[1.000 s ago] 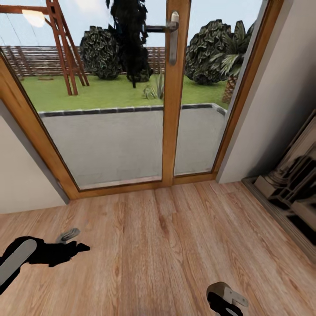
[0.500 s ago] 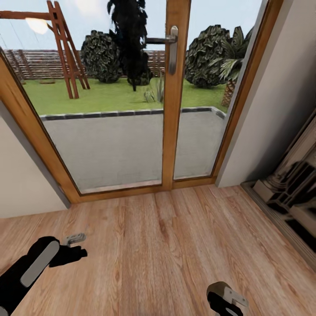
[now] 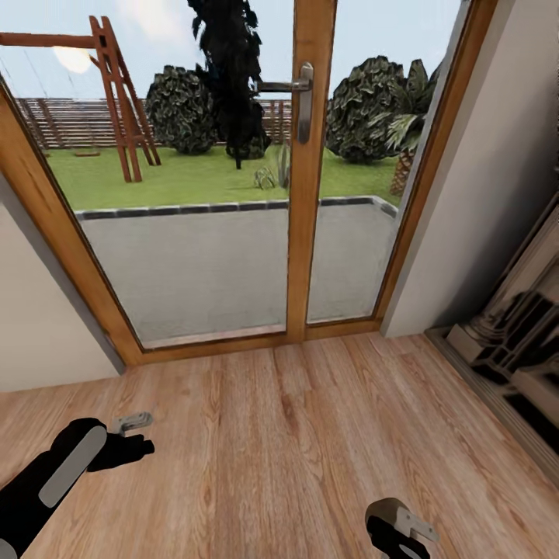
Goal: Place each of the two pumpkins and all three candles from the living room inside a cabinet in the living room (use any cabinet), then make sure every cabinet is closed, and position the cauldron so it is next to a table in the living room.
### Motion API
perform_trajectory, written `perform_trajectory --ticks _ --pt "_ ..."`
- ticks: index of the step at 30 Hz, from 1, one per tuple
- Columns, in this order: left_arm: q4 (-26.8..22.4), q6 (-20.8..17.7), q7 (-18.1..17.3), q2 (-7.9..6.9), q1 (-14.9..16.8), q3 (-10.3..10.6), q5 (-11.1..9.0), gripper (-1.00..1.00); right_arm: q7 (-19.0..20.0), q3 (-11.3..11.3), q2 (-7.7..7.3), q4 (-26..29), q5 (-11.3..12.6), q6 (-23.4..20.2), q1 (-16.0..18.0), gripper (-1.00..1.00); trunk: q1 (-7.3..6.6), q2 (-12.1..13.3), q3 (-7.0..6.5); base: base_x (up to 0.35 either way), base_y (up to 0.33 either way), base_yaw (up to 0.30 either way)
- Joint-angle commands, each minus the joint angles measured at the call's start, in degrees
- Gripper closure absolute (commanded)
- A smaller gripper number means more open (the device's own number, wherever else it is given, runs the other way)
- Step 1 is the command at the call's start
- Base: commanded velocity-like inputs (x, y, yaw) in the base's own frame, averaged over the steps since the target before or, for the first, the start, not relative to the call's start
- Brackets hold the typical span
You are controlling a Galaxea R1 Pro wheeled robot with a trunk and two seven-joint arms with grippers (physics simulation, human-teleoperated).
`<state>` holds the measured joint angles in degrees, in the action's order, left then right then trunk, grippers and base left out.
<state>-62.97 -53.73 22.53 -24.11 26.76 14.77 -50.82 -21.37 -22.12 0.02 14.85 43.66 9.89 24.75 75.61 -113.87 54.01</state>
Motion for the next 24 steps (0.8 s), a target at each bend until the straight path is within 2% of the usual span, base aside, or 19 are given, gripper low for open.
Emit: perform_trajectory --ticks 1,24 --pt "-0.1 0.0 0.6 -0.06 0.0 0.2 -0.6 -1.00 -0.3 -0.5 -0.02 0.0 0.6 0.3 0.0 1.00 -0.01 0.0 -0.05 0.000 0.000 0.000" --pt "-1.5 -0.1 -0.3 -0.09 0.0 0.1 -0.8 -1.00 -0.2 -0.5 -0.02 0.0 0.6 0.3 0.0 1.00 -0.01 0.0 -2.23 -0.029 0.000 0.000"
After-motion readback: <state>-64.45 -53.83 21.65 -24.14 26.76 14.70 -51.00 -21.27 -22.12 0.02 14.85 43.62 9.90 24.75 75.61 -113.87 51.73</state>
